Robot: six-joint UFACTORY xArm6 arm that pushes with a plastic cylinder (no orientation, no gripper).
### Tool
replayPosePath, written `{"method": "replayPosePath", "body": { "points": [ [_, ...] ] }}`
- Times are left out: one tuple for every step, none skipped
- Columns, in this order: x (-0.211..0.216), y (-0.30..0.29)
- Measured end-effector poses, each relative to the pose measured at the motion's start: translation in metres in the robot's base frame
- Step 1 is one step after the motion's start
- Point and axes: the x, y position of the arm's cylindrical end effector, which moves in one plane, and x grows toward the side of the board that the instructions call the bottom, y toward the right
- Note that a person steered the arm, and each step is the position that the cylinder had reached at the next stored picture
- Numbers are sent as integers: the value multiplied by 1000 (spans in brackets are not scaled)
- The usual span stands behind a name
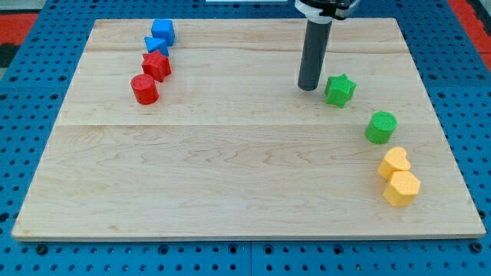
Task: Slide the green star towards the center right
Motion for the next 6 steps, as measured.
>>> {"method": "replayPosePath", "body": {
  "points": [
    [0, 17],
    [0, 28],
    [1, 34],
    [16, 35],
    [22, 52],
    [23, 73]
  ]
}}
